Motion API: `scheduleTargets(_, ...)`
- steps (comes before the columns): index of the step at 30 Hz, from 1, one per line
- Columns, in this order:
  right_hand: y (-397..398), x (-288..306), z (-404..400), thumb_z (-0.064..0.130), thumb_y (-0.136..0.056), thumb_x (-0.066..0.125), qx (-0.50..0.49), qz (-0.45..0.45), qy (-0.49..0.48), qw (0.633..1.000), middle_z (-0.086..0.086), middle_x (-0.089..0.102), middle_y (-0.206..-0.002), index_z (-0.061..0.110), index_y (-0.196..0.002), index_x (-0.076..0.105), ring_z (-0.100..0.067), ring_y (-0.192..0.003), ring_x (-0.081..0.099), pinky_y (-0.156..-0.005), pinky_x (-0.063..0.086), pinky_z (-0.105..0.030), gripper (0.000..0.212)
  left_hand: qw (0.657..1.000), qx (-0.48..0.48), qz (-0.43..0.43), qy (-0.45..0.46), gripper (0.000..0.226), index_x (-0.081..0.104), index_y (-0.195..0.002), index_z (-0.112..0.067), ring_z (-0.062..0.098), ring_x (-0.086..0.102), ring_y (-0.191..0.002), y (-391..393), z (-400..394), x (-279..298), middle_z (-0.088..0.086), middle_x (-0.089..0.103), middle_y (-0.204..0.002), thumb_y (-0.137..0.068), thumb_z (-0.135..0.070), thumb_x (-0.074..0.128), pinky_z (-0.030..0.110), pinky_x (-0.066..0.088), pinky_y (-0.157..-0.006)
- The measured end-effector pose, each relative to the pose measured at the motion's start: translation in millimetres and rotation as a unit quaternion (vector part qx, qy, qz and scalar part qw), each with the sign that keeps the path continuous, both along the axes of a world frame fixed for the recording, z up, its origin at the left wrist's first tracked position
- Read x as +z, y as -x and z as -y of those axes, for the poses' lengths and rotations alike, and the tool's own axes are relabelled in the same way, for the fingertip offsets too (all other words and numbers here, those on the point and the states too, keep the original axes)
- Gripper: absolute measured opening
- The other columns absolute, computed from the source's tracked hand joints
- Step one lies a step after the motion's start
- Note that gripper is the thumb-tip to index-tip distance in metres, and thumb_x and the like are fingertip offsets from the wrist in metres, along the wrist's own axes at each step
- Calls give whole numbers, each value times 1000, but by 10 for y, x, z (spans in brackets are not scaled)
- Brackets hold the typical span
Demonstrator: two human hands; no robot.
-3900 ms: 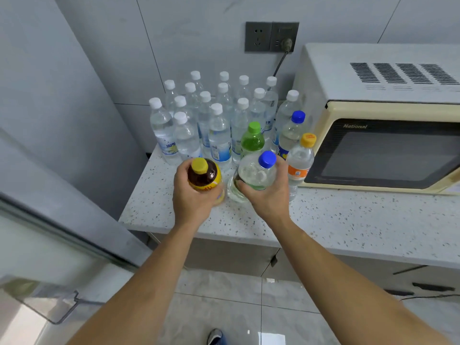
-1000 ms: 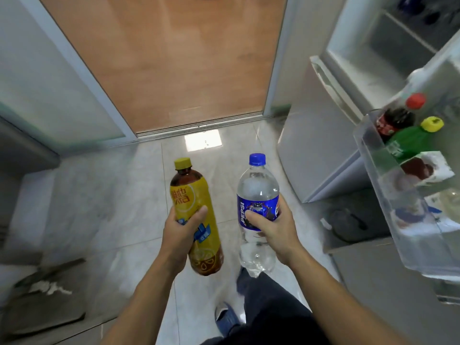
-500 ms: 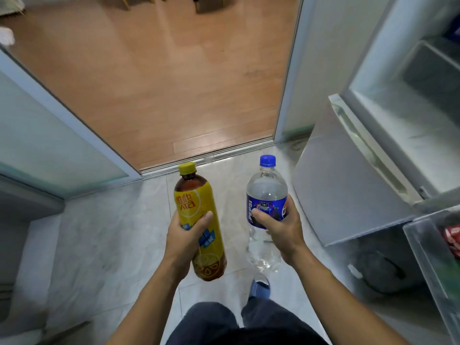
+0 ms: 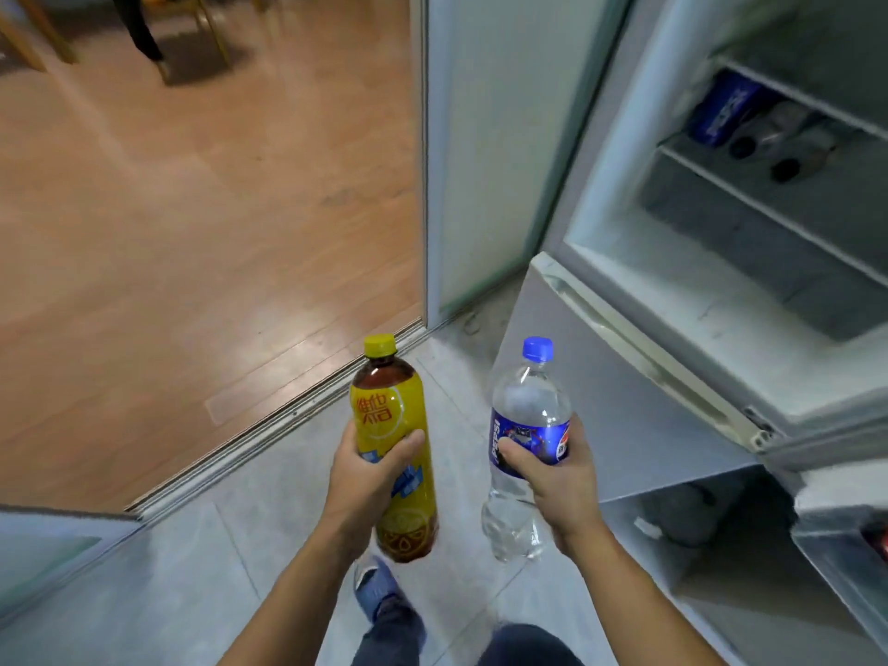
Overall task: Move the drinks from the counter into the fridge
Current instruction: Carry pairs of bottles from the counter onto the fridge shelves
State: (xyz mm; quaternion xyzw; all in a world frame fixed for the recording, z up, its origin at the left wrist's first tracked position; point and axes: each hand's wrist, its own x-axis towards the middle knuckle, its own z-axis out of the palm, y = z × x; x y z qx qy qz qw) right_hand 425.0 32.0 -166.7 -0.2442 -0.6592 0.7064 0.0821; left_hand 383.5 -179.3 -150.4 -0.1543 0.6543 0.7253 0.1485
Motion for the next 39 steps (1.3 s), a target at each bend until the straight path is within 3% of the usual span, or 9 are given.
scheduleTargets(5,259,197,-70,34,-52,87,-111,-2,-25,993,6,74,-94,26,-111,62,-11,-82,72,-67,54,-17,65,993,-109,-32,-22,56,65,-107,-20,14,73,-76,761,-266,79,-4,76,-87,-58,-32,90,23,56,-61)
scheduleTargets(8,351,267,-194,37,-49,87,-180,-5,-39,983,9,74,-95,28,-111,61,-9,-82,71,-68,54,-16,68,985,-160,-46,-37,49,67,-106,-26,11,74,-82,1078,-575,92,-5,77,-94,-61,-28,87,18,56,-62)
scheduleTargets(12,484,316,-520,39,-47,87,-244,-12,-55,968,14,72,-96,31,-114,59,-4,-82,70,-67,54,-14,74,971,-233,-56,-22,72,65,-112,-23,14,74,-89,1426,-1087,135,-4,77,-100,-47,-47,86,26,57,-71)
scheduleTargets(15,639,404,-845,43,-44,86,-288,-19,-73,955,11,71,-97,31,-114,57,-4,-81,69,-67,54,-16,76,961,-265,-79,0,70,64,-106,-25,12,73,-85,1661,-1487,187,-7,76,-94,-43,-47,85,29,55,-73)
scheduleTargets(21,1005,550,-1545,24,-53,90,-360,-51,-117,924,9,66,-103,26,-117,52,-4,-84,68,-72,55,-17,75,942,-311,-128,5,67,64,-103,-29,8,72,-82,2133,-2236,321,-9,76,-91,-42,-43,88,18,55,-64)
scheduleTargets(24,1199,600,-1842,9,-59,93,-390,-50,-152,907,7,65,-107,35,-112,49,0,-86,66,-74,52,-13,74,930,-335,-147,13,68,64,-105,-33,13,73,-86,2387,-2595,387,-4,75,-95,-43,-42,90,27,59,-71)
scheduleTargets(28,1505,686,-2162,24,-52,94,-427,-44,-176,886,23,66,-103,45,-109,50,1,-91,67,-75,54,-13,75,912,-370,-177,25,62,63,-98,-39,15,73,-85,2768,-3093,472,-9,75,-92,-43,-46,90,33,58,-74)
scheduleTargets(33,1870,786,-2515,41,-46,92,-447,-17,-213,869,25,62,-104,54,-103,47,11,-92,61,-74,46,-5,74,907,-383,-172,32,69,61,-99,-35,4,72,-80,3166,-3639,543,-15,75,-88,-39,-48,91,20,57,-64)
scheduleTargets(39,2217,772,-2840,44,-47,92,-453,19,-224,863,23,57,-107,38,-116,41,17,-93,56,-67,42,1,86,894,-409,-176,54,56,61,-96,-37,-9,68,-70,3470,-4088,456,-23,72,-78,-53,-31,95,7,48,-50)
